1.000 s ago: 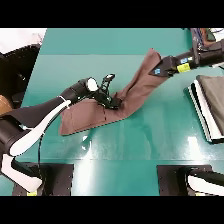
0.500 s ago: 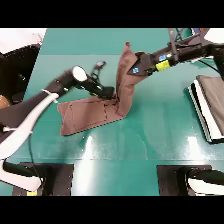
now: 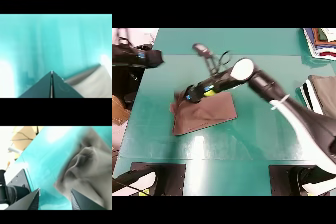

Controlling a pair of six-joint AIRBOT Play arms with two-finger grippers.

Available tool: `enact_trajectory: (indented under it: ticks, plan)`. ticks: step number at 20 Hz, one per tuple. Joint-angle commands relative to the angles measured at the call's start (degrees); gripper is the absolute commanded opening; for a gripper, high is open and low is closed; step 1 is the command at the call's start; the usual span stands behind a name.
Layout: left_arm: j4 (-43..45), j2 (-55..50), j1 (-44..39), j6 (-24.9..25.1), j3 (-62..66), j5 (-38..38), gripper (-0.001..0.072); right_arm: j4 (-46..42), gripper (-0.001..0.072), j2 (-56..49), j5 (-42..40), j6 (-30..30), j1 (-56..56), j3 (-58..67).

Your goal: Fold the shirts.

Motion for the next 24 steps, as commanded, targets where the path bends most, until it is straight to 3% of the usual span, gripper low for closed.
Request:
enact_trajectory:
  ticks: [1, 3, 6, 11, 13, 15, 20, 24]
  plan:
    - [1.09, 3.69, 5.31, 0.04, 0.07, -2.19, 0.0023, -0.74, 0.0451, -7.13, 3.21, -0.66, 3.21, 6.43]
    - [1.14, 3.69, 5.35, 0.09, 0.07, -4.17, 0.0024, -2.12, 0.0450, -6.67, 9.07, -0.66, 0.44, 7.23]
    - [0.85, 3.69, 5.33, 0.09, 0.07, -6.34, 0.0024, -12.35, 0.0450, -3.19, 16.68, 0.96, -5.40, 4.79]
    - [0.39, 3.67, 5.33, 0.07, 0.00, -9.01, 0.0024, -14.60, 0.0451, 7.78, 14.25, 3.45, -19.30, -17.70]
    - [-0.57, 3.67, 5.29, 0.07, 0.02, -8.94, 0.0024, -11.82, 0.0455, 10.10, 11.45, 4.17, -24.85, -26.14]
    - [-2.03, 3.67, 5.29, 0.07, 0.00, -8.94, 0.0024, -5.66, 0.0587, 9.90, 9.55, 3.82, -28.98, -31.67]
    - [-2.80, 3.67, 5.29, 0.07, 0.00, -8.85, 0.0024, 9.29, 0.0587, 2.51, 8.39, -3.72, -29.07, -33.29]
    - [-2.82, 3.67, 5.29, 0.07, 0.00, -8.92, 0.0024, 10.49, 0.0586, -6.45, 10.12, -3.69, -23.08, -24.83]
